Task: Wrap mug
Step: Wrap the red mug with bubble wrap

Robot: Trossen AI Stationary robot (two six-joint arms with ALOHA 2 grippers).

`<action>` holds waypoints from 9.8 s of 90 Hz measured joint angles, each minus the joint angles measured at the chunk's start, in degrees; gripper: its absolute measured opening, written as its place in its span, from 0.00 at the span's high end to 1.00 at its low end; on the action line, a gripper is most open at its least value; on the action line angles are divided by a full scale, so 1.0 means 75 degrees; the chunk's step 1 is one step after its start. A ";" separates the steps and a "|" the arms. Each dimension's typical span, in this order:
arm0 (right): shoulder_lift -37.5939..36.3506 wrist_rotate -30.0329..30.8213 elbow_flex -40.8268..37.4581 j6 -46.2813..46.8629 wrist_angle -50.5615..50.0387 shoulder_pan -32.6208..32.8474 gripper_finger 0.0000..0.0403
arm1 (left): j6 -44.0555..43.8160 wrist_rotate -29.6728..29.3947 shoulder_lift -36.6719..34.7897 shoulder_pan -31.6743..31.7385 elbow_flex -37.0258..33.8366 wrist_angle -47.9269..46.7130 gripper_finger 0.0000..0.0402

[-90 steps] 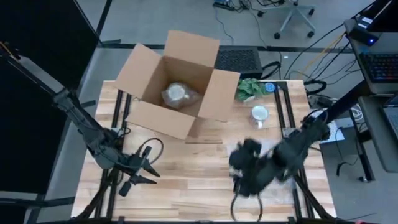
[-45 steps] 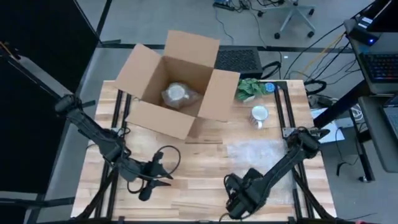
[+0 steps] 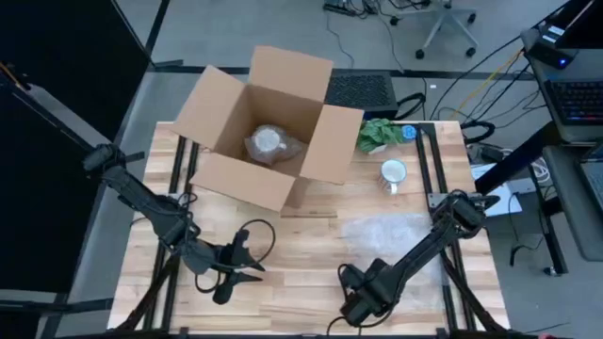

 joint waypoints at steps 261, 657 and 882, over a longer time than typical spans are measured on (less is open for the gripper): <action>-0.3395 0.3777 0.1787 -0.2774 -0.1047 -0.0259 1.00 | 0.1374 -0.0077 0.3654 0.1308 0.0006 0.1206 0.51; 0.0440 0.3894 -0.2354 -0.3189 0.5495 -0.0775 0.55 | -0.4123 -0.2347 -0.1171 -0.2227 0.0356 -0.3118 0.52; 0.0457 0.3570 -0.2366 -0.3466 0.5396 -0.0638 0.55 | -0.4351 -0.1258 0.1269 -0.0057 0.1882 -0.9704 0.61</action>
